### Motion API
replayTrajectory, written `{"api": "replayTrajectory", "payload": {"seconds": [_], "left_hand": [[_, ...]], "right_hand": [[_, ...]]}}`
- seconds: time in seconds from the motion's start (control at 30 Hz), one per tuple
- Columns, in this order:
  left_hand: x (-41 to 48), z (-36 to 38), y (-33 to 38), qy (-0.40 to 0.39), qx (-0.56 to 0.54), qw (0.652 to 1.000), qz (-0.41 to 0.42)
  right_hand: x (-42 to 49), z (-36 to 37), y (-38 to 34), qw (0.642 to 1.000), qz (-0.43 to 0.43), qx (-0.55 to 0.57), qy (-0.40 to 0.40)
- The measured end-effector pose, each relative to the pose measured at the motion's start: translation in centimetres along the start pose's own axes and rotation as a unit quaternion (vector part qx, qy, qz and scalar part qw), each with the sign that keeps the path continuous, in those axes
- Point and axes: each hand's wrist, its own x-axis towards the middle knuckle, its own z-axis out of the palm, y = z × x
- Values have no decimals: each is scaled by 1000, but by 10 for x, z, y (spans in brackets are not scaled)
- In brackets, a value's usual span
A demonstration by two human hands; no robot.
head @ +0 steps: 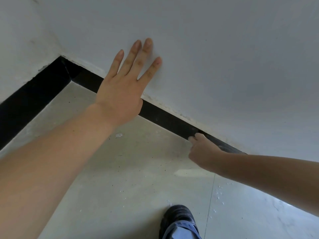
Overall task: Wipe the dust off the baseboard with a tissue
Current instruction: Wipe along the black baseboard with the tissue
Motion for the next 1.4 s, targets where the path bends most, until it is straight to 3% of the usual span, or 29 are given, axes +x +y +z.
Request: {"api": "replayTrajectory", "payload": {"seconds": [0.17, 0.37, 0.57, 0.7, 0.77, 0.83, 0.93, 1.13, 1.3, 1.4], "left_hand": [[0, 2, 1, -5, 8, 1000, -10], [1, 2, 2, 12, 13, 1000, -3], [0, -1, 0, -14, 11, 1000, 2], [-1, 1, 9, -4, -17, 1000, -20], [-2, 3, 17, 22, -30, 999, -27], [-2, 5, 27, 47, -36, 998, -27], [4, 5, 47, 76, -45, 996, 19], [32, 1, 87, 128, -70, 986, 85], [33, 1, 85, 140, -82, 982, 100], [35, 2, 78, 137, -71, 982, 113]], "right_hand": [[49, -63, -14, 978, -65, -55, 193], [70, -84, 16, 954, -15, -90, 286], [27, -12, 10, 992, -27, -50, 110], [9, 16, -4, 999, 19, 38, -23], [11, 13, -9, 998, -6, 67, 21], [17, 5, -8, 991, -39, 7, 130], [20, -6, 13, 960, 1, -46, 277], [-11, 48, 28, 970, 52, -79, 223], [-50, 71, 9, 996, 77, 37, 36], [-38, 52, -7, 997, 43, 40, 45]]}}
